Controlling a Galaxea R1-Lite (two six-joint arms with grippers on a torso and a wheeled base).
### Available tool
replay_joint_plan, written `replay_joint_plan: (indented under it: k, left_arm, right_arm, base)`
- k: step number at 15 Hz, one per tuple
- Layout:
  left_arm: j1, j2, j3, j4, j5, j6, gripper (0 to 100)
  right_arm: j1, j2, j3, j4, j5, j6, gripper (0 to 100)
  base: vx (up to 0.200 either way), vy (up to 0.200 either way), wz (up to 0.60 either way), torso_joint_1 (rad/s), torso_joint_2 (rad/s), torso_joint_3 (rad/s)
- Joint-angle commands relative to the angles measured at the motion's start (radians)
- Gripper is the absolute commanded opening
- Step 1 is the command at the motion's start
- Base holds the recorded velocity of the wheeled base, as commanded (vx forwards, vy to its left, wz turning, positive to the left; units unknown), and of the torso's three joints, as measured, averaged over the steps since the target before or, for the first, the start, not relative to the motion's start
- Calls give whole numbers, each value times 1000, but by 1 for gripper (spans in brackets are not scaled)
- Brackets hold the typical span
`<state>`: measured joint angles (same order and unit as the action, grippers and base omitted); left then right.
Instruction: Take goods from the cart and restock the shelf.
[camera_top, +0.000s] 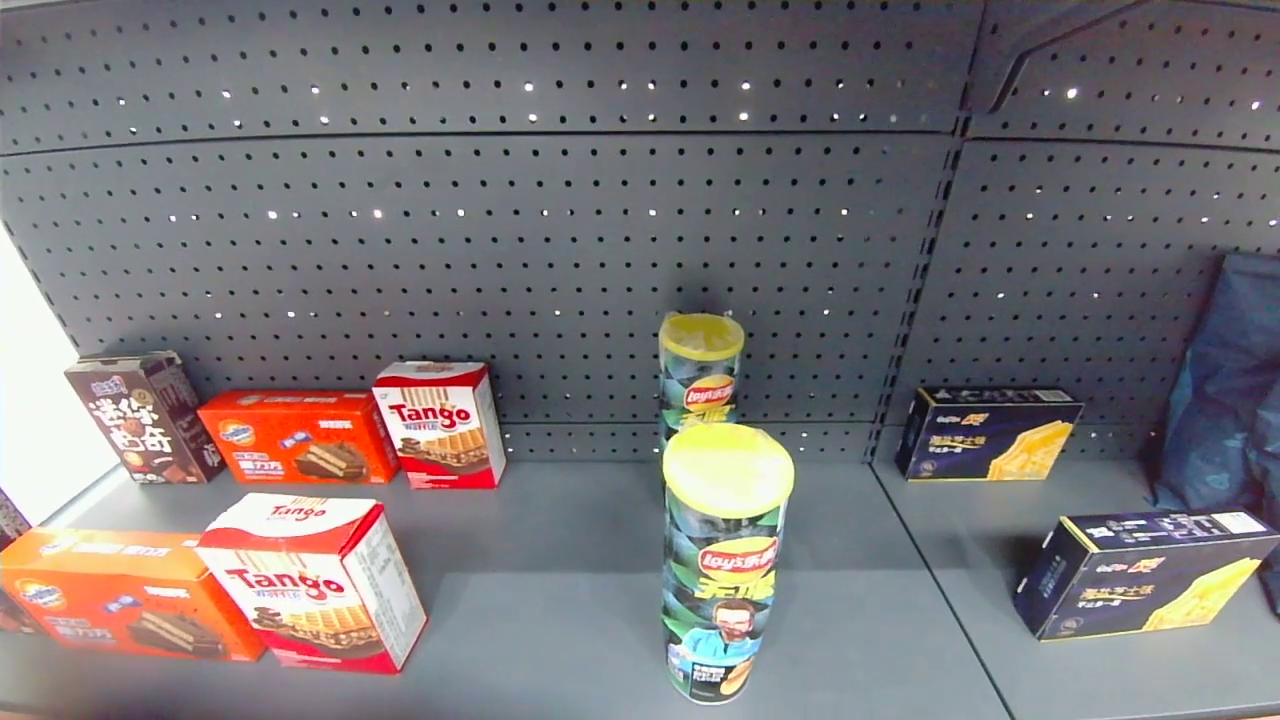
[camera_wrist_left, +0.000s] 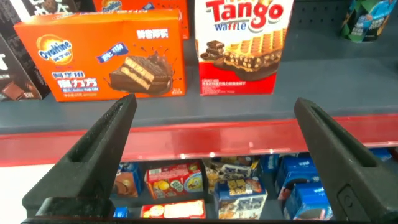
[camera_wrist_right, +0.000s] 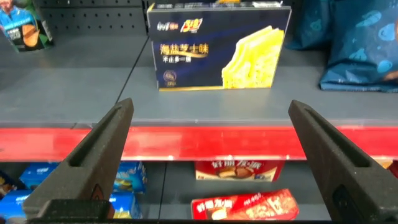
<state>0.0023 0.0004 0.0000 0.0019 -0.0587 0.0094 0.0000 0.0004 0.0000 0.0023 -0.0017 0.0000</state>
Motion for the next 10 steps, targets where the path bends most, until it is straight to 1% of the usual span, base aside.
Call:
replay_joint_plan:
  k: [1, 3, 4, 10]
  left_arm:
    - [1, 0, 0, 0, -1, 0, 100]
    - [1, 0, 0, 0, 0, 1, 100]
    - [1, 0, 0, 0, 2, 0, 100]
    - [1, 0, 0, 0, 0, 0, 100]
  right_arm:
    - [0, 0, 0, -1, 0, 0, 100]
    - [0, 0, 0, -1, 0, 0, 100]
    - [0, 0, 0, -1, 0, 0, 100]
    - [0, 0, 0, -1, 0, 0, 100]
  base:
    - [0, 0, 0, 0, 0, 0]
    - [0, 0, 0, 0, 0, 0]
    - [0, -200, 0, 12, 2, 2]
    - [0, 0, 0, 0, 0, 0]
